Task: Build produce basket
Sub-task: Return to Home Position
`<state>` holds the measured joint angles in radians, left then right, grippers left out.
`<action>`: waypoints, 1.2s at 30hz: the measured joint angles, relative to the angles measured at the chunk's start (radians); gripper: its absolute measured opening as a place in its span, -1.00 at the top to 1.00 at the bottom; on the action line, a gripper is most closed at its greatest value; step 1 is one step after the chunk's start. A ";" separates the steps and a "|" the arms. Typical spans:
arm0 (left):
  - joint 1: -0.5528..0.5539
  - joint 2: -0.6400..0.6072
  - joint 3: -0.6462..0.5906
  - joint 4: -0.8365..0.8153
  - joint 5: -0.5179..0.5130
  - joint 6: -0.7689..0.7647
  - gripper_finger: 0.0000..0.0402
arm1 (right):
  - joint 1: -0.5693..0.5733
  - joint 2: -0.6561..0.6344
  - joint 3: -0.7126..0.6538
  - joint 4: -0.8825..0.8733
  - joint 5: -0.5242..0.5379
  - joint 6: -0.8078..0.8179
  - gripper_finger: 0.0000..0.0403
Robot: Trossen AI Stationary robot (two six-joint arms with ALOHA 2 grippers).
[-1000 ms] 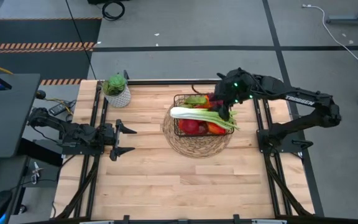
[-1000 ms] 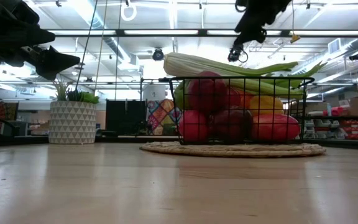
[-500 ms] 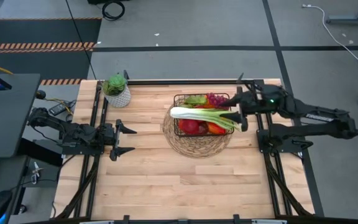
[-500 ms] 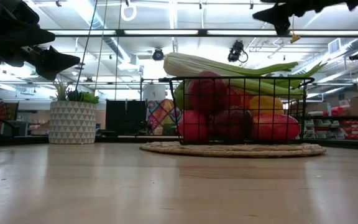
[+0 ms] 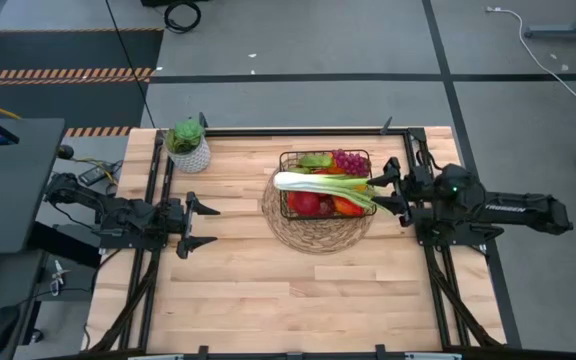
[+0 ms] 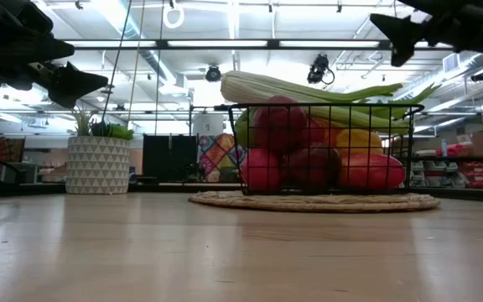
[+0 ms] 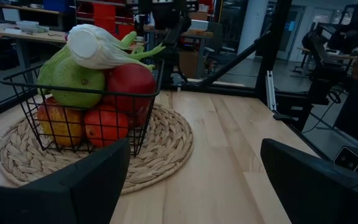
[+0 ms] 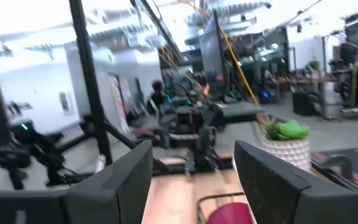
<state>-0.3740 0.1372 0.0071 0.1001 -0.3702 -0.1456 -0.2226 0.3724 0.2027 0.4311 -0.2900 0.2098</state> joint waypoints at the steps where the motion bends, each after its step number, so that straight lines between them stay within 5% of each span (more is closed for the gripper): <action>1: 0.000 0.000 0.000 0.000 0.000 0.000 -0.84 | 0.000 -0.013 -0.023 0.026 0.000 0.012 -0.15; 13: 0.000 0.000 0.000 0.000 0.000 0.000 -0.84 | 0.000 -0.125 -0.197 0.096 -0.013 0.083 -0.15; 25: 0.000 0.000 0.000 0.000 0.000 0.000 -0.84 | 0.003 -0.170 -0.196 0.048 -0.063 0.079 -0.15; 36: 0.000 0.000 0.000 0.000 0.000 0.000 -0.84 | 0.003 -0.170 -0.196 0.017 0.018 0.113 -0.15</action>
<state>-0.3744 0.1375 0.0074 0.1001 -0.3702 -0.1455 -0.2195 0.2024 0.0067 0.4486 -0.2721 0.3230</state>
